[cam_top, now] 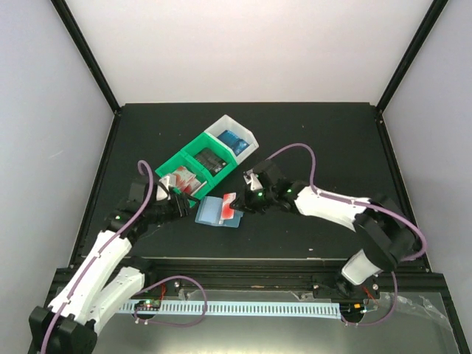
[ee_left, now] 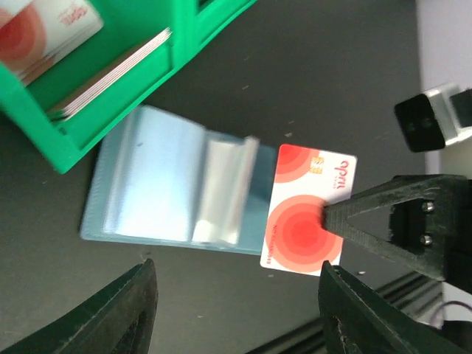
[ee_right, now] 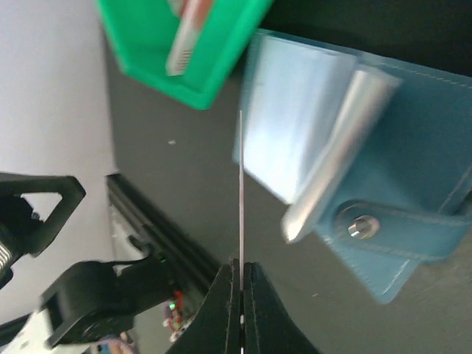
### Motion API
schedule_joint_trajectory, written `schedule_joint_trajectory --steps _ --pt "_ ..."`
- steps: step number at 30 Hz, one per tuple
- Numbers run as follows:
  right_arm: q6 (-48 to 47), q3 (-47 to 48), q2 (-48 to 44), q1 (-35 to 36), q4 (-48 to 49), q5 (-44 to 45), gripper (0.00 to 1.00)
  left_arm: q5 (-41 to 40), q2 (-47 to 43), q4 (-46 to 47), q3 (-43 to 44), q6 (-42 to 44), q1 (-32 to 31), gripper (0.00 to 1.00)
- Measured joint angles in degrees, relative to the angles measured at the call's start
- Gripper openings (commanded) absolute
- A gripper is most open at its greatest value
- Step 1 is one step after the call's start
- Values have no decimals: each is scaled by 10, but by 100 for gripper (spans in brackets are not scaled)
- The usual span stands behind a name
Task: Put the credit cards into the card holder
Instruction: Insert the credit card into the card holder.
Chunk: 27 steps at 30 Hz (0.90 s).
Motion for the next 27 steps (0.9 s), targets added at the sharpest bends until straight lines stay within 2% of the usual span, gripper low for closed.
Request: schedule_joint_trajectory --steps 6,13,20,23,25,27 --pt "-5 33 88 10 -1 40 1 -43 54 64 -83 7 -10 64" --pt "17 52 146 10 11 95 1 -69 159 144 -84 18 -33 63" --pt "14 25 143 9 3 126 1 -97 229 200 -84 29 -65 64" --pt "2 16 134 7 0 130 1 -104 250 219 -84 31 -74 56" --pt "-9 9 124 3 -5 137 1 -104 263 234 -84 33 -82 47" --pt "-19 0 115 -3 -12 140 1 -110 273 241 -84 33 -91 45"
